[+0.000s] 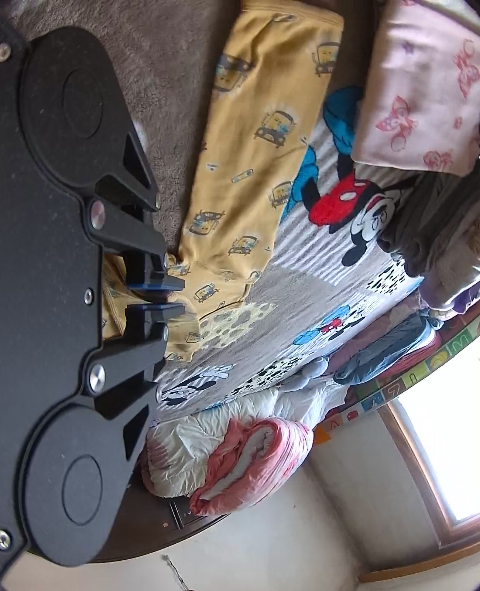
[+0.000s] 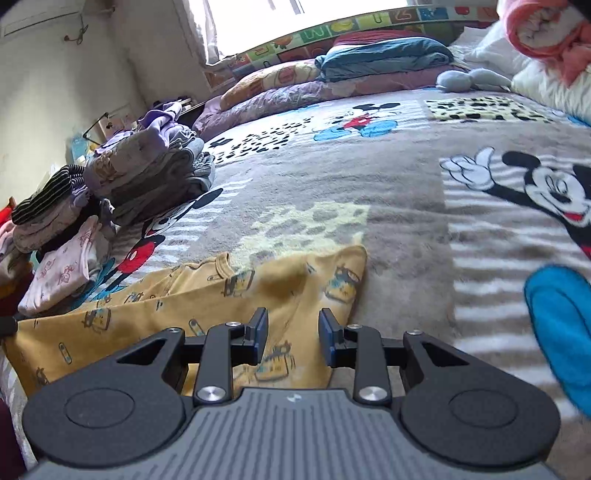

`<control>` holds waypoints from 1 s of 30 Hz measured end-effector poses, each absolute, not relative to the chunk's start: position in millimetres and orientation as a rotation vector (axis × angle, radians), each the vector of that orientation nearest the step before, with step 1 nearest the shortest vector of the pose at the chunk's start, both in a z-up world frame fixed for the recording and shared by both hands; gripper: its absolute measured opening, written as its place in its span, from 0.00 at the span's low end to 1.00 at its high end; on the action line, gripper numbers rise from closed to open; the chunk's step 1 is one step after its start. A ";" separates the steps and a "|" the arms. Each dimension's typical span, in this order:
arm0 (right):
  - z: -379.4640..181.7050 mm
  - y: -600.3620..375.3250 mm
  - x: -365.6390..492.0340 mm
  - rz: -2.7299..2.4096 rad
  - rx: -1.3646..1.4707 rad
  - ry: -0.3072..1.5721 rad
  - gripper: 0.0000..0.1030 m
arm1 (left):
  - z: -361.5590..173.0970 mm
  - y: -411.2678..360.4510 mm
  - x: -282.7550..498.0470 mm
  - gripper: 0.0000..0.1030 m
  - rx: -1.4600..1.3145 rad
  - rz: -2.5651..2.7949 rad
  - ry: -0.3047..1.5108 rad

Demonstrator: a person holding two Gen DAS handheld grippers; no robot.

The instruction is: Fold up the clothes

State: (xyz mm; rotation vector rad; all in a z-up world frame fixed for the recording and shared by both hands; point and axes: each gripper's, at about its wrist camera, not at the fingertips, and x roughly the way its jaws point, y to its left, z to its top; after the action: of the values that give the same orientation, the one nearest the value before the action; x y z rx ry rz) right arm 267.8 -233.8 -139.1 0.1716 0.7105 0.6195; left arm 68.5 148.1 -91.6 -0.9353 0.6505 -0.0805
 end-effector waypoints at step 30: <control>-174.7 -257.3 332.2 0.670 0.601 0.883 0.25 | -65.0 123.4 65.8 0.04 -0.706 -0.142 0.617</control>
State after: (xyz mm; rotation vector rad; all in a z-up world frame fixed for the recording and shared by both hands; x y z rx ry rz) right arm 332.2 -257.3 -174.7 0.6007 0.8825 0.6705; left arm 65.8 123.4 -65.0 -0.7059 0.6175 -0.1416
